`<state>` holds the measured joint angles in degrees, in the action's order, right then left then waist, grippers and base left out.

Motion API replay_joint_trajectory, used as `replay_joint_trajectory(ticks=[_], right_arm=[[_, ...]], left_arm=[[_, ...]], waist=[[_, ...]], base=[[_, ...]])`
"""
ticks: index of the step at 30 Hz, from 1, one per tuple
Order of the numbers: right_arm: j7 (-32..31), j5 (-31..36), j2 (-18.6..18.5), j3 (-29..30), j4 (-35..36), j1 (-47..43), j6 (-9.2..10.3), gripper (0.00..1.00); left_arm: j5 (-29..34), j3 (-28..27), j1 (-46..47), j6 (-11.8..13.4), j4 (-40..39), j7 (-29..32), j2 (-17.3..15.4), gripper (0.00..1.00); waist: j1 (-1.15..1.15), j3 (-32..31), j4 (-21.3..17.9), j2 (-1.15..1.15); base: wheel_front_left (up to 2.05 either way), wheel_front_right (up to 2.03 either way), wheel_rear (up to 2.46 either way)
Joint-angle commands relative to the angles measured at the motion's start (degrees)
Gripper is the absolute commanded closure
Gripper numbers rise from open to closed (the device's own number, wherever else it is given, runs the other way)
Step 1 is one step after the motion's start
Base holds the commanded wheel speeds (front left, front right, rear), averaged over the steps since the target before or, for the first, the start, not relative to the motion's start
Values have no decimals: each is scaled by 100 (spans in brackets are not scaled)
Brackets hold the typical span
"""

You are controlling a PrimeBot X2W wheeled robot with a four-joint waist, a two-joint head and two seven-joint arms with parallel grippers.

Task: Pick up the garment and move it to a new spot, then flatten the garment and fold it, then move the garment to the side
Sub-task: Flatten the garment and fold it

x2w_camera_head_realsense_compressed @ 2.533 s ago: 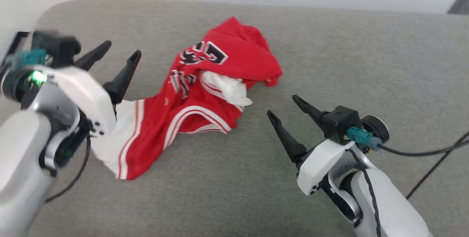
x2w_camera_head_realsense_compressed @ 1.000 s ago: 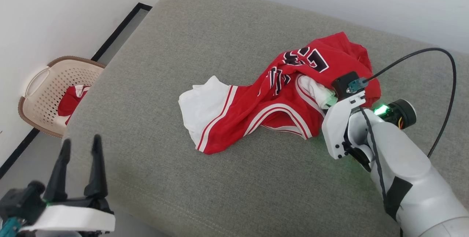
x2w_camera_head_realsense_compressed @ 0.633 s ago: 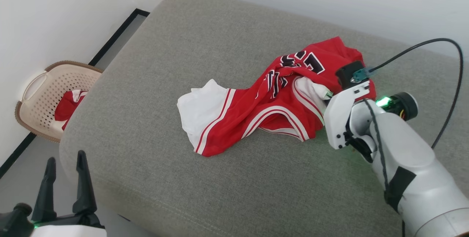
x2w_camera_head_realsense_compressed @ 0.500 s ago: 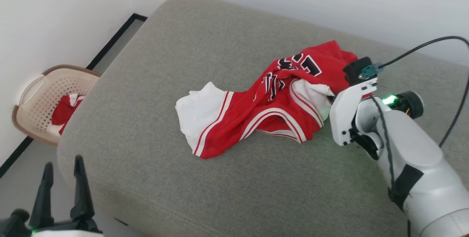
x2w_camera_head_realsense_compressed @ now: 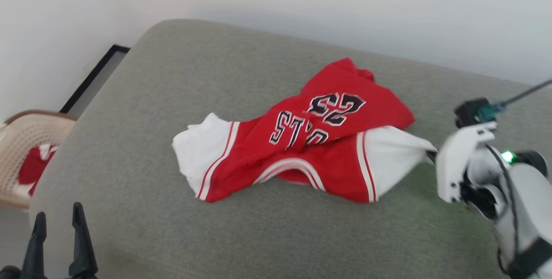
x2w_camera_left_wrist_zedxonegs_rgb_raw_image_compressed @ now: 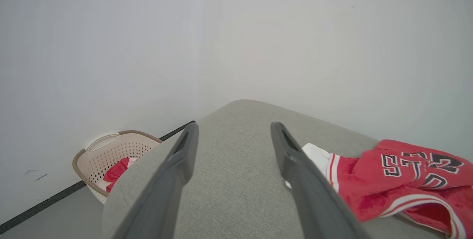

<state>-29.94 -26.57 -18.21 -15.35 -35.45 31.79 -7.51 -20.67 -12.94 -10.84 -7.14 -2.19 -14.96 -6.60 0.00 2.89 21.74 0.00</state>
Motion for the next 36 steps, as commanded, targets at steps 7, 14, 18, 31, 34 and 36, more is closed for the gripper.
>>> replay_joint_trajectory(ticks=[7,14,18,31,34,36], right_arm=[[-1331,328,10,1382,1376,-1423,4,100],[-1937,837,571,2465,2207,-2426,4,100],[-2074,1079,810,2694,2148,-2554,4,100],[-1761,1061,822,2334,2223,-2107,4,0],[-1738,995,782,2254,2509,-2014,4,0],[-1722,976,777,2215,2737,-1989,4,0]], left_arm=[[13,-78,-106,-31,11,-31,-56,0],[-81,46,11,-36,57,-31,-172,0],[-125,90,95,-37,104,-31,-221,0],[-501,420,133,-37,241,-30,-635,0],[-633,599,250,-37,323,133,-879,0],[-729,709,351,-37,337,330,-1034,0]], waist=[[0,-128,-409,0],[0,-62,-523,0],[0,-4,-568,0],[0,163,-943,0],[0,224,-1062,0],[0,264,-1149,0]], base=[[0,0,0],[0,0,0],[0,0,0],[0,0,0],[0,0,0],[0,0,0]])
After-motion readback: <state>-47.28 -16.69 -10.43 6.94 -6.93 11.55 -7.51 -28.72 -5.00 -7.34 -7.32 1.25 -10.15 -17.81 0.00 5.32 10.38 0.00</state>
